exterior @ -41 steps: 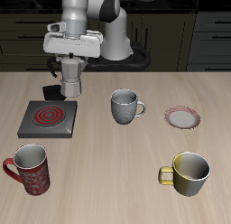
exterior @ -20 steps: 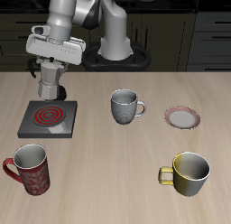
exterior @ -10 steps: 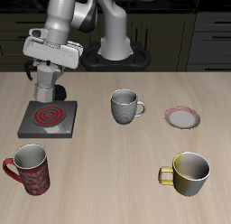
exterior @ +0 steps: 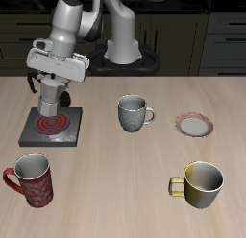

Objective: Place the moka pot on the stove

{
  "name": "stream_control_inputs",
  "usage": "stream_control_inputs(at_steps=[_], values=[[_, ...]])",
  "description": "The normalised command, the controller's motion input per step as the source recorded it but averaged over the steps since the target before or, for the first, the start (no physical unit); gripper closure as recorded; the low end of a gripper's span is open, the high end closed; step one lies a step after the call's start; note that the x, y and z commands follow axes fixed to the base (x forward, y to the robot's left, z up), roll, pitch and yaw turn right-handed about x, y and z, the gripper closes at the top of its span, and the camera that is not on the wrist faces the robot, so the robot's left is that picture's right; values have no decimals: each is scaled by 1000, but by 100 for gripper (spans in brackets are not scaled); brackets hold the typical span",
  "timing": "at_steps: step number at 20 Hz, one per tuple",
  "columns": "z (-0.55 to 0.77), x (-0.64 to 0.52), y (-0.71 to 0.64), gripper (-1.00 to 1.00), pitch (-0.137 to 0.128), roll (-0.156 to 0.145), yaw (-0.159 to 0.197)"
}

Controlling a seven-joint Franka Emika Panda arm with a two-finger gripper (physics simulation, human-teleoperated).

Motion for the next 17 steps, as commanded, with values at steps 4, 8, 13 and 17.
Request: stream_control_inputs(at_steps=[4, 8, 13, 17], values=[[-166, 50, 84, -100, 30, -13, -11], [-109, -21, -2, -100, 19, 0, -29], [31, -105, 71, -100, -13, 3, 3], [112, -108, 82, -100, -16, 16, 22]])
